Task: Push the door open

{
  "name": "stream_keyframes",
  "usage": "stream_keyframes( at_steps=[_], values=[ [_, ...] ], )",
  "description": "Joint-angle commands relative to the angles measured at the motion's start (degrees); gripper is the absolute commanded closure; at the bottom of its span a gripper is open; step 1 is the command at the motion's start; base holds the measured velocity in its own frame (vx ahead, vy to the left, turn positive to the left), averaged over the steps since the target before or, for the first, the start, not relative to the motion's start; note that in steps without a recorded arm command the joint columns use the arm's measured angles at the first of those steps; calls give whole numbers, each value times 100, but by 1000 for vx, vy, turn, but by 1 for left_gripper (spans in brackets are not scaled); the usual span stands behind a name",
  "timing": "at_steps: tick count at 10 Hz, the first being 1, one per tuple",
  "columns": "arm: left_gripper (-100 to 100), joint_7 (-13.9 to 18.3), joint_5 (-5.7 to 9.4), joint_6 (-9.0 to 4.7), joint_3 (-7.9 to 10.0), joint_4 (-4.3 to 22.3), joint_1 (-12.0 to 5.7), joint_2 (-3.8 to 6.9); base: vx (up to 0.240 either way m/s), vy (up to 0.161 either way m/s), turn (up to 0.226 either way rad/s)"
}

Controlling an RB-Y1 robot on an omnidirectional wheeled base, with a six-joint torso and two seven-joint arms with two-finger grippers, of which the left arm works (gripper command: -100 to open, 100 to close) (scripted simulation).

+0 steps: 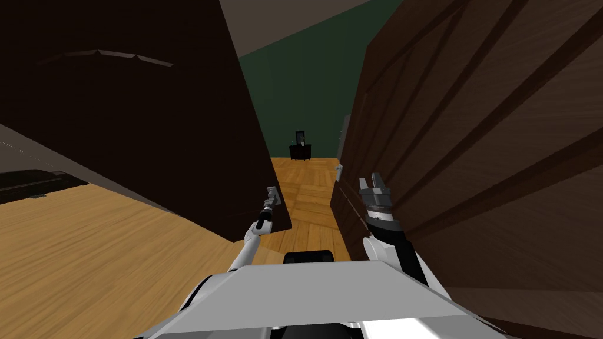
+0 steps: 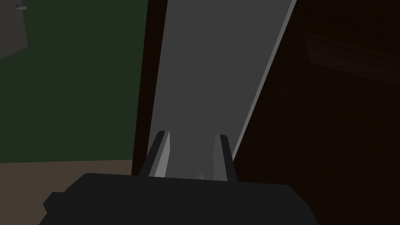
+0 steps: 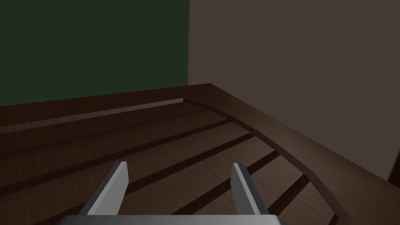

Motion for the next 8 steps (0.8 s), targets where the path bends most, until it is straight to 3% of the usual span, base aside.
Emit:
stream_keyframes(
  at_steps=[1, 7, 8],
  values=[
    [100, 15, 43, -172, 119, 87, -122, 132, 0, 8, -22],
    [100, 646, 364, -158, 341, 193, -249, 62, 91, -20, 15],
    [100, 646, 364, -158, 341, 193, -249, 62, 64, -20, 2]
  ],
)
